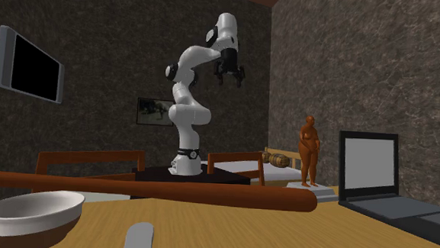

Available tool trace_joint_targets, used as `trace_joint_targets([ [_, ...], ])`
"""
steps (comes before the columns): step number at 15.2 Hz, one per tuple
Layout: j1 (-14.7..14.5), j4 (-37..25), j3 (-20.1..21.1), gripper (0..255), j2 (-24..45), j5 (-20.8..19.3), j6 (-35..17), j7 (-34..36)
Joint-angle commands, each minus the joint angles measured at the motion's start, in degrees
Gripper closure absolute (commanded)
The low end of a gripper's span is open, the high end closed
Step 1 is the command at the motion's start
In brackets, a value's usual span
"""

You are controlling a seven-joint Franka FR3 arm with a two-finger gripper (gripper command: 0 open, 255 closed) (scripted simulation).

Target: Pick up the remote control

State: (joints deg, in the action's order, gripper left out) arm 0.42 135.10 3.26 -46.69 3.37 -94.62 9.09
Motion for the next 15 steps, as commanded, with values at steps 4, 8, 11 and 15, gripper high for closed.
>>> trace_joint_targets([
  [4,1.0,2.2,-2.1,0,2.6,-1.5,-4.4,-2.4],
  [8,2.4,4.1,-5.0,0,7.2,-3.2,-10.4,-5.5],
  [11,3.4,4.9,-7.1,0,11.3,-4.4,-14.8,-7.7],
  [15,4.6,4.8,-10.0,0,17.7,-5.5,-20.7,-10.8],
])
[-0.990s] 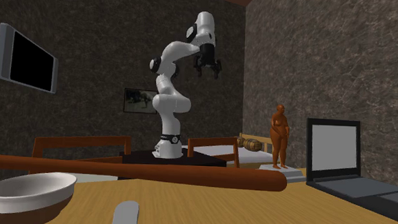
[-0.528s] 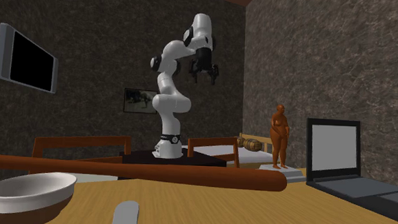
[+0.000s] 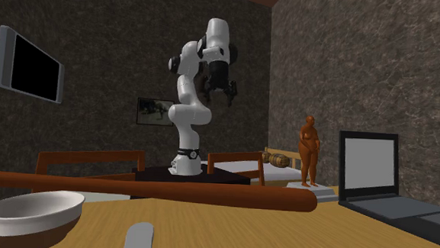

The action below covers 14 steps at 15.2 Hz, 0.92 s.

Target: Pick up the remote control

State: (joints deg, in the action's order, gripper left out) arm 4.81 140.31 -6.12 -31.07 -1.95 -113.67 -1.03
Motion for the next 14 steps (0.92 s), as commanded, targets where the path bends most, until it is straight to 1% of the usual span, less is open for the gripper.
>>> trace_joint_targets([
  [1,0.4,-0.6,-1.3,0,3.8,-0.4,-3.1,-1.4],
  [8,1.9,-4.0,-6.0,0,17.1,-0.1,-12.2,-7.1],
  [14,3.1,-9.8,-9.1,0,29.7,2.7,-18.1,-12.9],
])
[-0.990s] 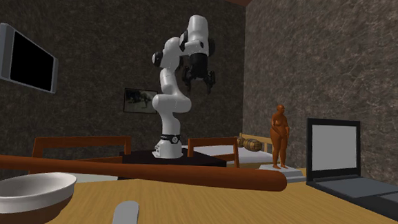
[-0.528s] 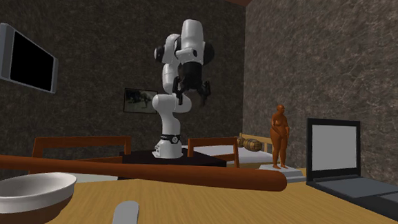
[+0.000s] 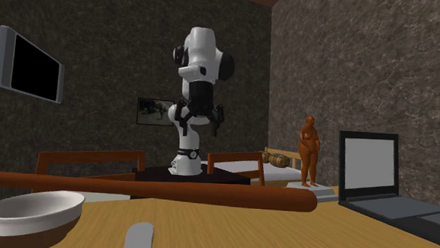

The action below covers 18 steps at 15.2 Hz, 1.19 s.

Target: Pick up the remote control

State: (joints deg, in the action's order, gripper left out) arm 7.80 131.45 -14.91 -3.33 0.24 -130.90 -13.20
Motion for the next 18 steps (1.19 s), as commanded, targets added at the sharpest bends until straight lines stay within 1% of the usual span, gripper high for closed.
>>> trace_joint_targets([
  [1,0.4,-2.1,-0.7,0,4.1,1.2,-1.7,-1.8],
  [5,2.1,-7.5,-1.5,0,12.8,4.4,-4.1,-5.9],
  [9,4.5,-14.1,-1.5,0,21.6,7.5,-5.5,-9.6],
  [14,8.1,-23.9,-0.6,0,32.5,10.4,-5.7,-13.0],
  [18,11.2,-33.3,0.2,0,41.4,11.8,-4.7,-14.7],
])
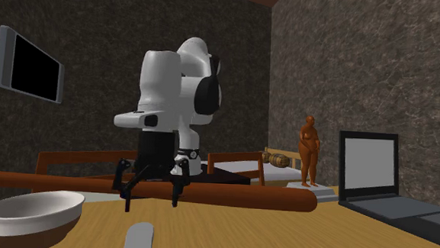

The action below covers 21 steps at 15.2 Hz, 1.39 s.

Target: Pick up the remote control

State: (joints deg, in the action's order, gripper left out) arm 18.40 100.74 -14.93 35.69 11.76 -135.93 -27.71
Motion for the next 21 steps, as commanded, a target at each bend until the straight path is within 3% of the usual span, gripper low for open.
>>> trace_joint_targets([
  [1,1.4,-5.2,0.4,0,4.7,0.6,0.7,-0.5],
  [3,2.3,-8.5,0.7,0,7.5,0.8,1.3,-0.8],
  [12,3.0,-9.6,1.6,0,11.8,1.7,-1.9,-1.3],
  [13,3.0,-9.5,1.6,255,11.8,1.7,-2.0,-1.3],
  [21,3.0,-9.5,1.6,255,11.7,1.7,-1.9,-1.3],
])
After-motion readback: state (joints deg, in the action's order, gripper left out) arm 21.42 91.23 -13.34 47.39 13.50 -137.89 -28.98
